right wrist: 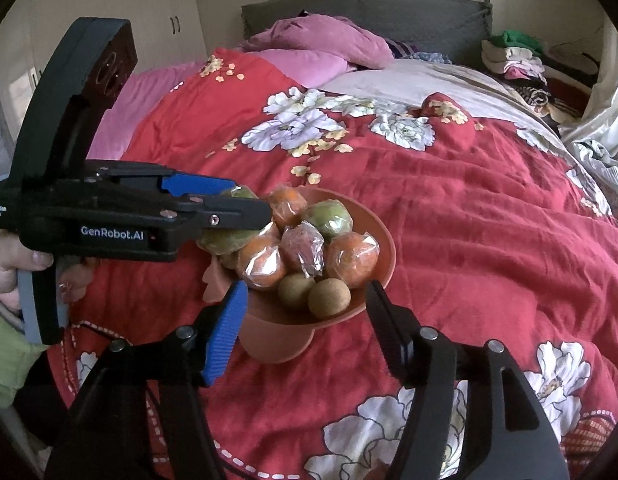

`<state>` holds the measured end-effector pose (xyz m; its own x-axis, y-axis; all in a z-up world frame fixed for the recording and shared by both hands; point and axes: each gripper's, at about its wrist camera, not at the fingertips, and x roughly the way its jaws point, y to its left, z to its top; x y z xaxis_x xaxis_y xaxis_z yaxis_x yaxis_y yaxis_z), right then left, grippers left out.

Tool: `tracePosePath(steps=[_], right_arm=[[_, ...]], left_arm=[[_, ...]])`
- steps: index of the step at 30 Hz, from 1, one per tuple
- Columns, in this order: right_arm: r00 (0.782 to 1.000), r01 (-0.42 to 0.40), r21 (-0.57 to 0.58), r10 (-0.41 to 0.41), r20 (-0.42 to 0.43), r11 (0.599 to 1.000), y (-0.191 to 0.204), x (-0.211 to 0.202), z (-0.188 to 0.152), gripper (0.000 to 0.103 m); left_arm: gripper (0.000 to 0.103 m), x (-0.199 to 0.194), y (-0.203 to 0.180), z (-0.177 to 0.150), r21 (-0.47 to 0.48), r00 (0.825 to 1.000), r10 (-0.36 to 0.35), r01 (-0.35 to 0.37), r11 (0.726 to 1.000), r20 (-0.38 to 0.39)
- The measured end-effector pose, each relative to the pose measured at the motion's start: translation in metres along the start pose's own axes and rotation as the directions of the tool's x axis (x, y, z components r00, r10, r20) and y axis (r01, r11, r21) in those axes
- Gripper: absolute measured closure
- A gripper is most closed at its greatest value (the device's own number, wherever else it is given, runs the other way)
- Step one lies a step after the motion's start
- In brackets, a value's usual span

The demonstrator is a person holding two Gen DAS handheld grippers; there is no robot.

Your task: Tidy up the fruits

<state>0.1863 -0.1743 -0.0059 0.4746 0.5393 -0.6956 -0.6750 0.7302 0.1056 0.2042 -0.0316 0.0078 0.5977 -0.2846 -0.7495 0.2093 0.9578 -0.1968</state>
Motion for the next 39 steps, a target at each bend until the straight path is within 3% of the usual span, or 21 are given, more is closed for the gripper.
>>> tracePosePath(steps=[3, 10, 14, 30, 39], right_arm=[[1.000, 0.000, 0.004, 0.000, 0.010, 1.000, 0.001, -0.004, -0.001, 0.037], [0.999, 0.030, 0.008, -0.030, 0.038, 1.000, 0.011, -0.018, -0.008, 0.013], [0.997, 0.065, 0.005, -0.066, 0.039, 0.998, 0.018, -0.022, -0.015, 0.008], [0.979, 0.186, 0.072, -0.191, 0.070, 0.980, 0.037, -0.055, -0.059, 0.005], [0.973, 0.220, 0.112, -0.226, 0.045, 0.969, 0.045, -0.065, -0.079, 0.005]], left_arm=[[0.050, -0.007, 0.001, 0.001, -0.008, 1.000, 0.007, -0.007, 1.000, 0.016], [0.024, -0.039, 0.006, -0.008, -0.042, 0.996, 0.051, -0.048, 0.998, 0.066], [0.011, -0.060, 0.012, -0.023, -0.078, 0.992, 0.090, -0.083, 0.993, 0.086], [0.010, -0.085, 0.009, -0.109, -0.184, 0.986, 0.147, -0.131, 0.974, 0.076], [0.010, -0.083, -0.014, -0.128, -0.151, 0.984, 0.170, -0.160, 0.976, 0.057]])
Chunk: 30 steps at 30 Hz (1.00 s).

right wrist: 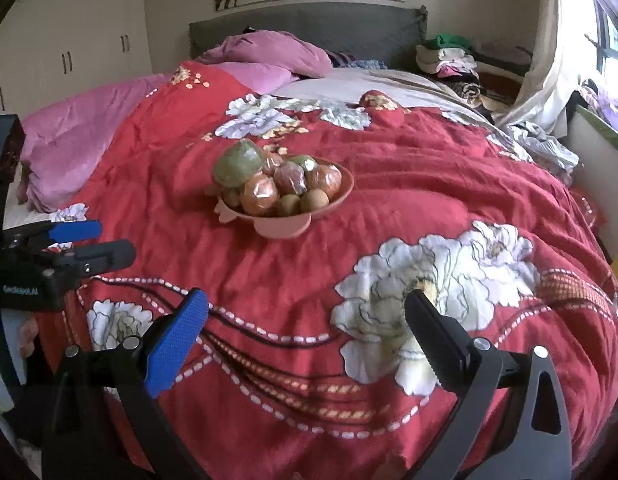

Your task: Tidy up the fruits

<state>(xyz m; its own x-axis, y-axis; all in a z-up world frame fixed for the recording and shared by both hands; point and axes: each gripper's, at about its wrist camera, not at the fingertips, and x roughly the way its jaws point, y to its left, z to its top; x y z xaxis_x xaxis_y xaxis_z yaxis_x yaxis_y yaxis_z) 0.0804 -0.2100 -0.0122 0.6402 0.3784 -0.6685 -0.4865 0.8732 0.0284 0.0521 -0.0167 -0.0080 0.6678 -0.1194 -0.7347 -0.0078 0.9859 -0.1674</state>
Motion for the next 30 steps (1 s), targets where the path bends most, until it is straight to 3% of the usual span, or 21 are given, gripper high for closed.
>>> tracePosePath(steps=[30], right_arm=[[1.000, 0.016, 0.043, -0.016, 0.009, 0.999, -0.002, -0.012, -0.004, 0.005]], left_arm=[[0.010, -0.011, -0.011, -0.007, 0.031, 1.000, 0.026, -0.026, 0.999, 0.007]])
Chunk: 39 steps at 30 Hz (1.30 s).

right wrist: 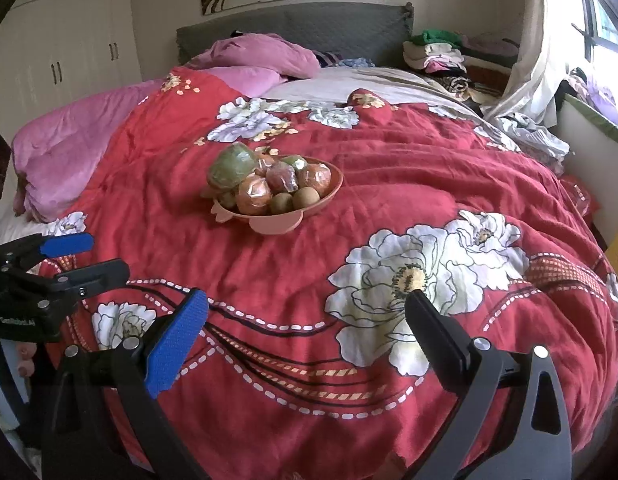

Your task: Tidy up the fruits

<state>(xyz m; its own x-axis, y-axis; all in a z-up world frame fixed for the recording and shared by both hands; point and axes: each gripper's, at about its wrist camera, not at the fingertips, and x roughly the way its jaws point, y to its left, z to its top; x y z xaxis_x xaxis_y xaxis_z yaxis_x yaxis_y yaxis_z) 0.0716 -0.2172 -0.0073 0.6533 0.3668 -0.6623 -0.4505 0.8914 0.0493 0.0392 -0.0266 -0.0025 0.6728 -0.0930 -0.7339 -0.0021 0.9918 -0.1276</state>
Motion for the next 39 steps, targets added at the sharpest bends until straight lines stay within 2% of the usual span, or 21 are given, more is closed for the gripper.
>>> tracePosePath(steps=[39], right_arm=[[0.999, 0.041, 0.025, -0.041, -0.005, 0.999, -0.0013, 0.0031, 0.0014, 0.005]], left_arm=[[0.010, 0.0022, 0.0032, 0.0001, 0.009, 1.000, 0.030, -0.030, 1.000, 0.000]])
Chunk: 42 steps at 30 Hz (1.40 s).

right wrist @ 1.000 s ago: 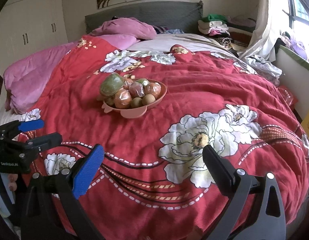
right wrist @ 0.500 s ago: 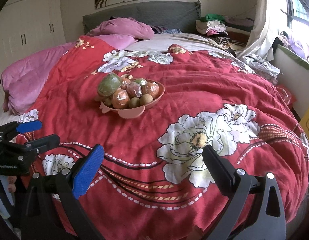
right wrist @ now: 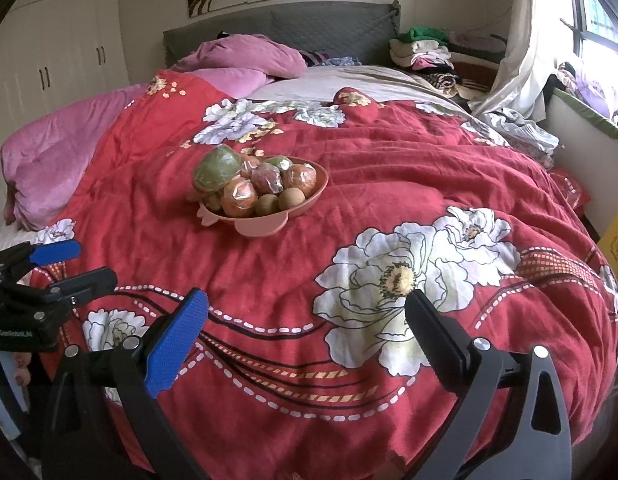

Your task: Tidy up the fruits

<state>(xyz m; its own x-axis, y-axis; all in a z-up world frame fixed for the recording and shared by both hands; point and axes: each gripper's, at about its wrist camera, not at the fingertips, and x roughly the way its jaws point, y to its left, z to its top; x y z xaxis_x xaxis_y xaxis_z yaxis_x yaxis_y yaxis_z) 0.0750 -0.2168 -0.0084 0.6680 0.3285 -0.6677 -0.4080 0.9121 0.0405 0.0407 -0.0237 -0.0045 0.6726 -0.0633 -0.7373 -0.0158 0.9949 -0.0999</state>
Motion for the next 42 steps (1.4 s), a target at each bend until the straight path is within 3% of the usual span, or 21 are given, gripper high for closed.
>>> tracePosePath(steps=[27, 35, 42], right_arm=[[1.000, 0.012, 0.010, -0.013, 0.007, 1.000, -0.005, -0.002, 0.000, 0.005], [1.000, 0.014, 0.008, -0.014, 0.007, 1.000, -0.005, -0.003, 0.000, 0.005], [1.000, 0.011, 0.006, -0.011, 0.007, 1.000, -0.004, -0.002, 0.000, 0.005]], left_arm=[[0.010, -0.002, 0.003, 0.001, 0.005, 1.000, 0.012, -0.012, 1.000, 0.001], [0.010, -0.003, 0.001, 0.002, 0.018, 1.000, -0.020, 0.020, 1.000, -0.021], [0.010, -0.015, -0.004, 0.006, 0.045, 1.000, -0.011, 0.010, 0.999, 0.028]])
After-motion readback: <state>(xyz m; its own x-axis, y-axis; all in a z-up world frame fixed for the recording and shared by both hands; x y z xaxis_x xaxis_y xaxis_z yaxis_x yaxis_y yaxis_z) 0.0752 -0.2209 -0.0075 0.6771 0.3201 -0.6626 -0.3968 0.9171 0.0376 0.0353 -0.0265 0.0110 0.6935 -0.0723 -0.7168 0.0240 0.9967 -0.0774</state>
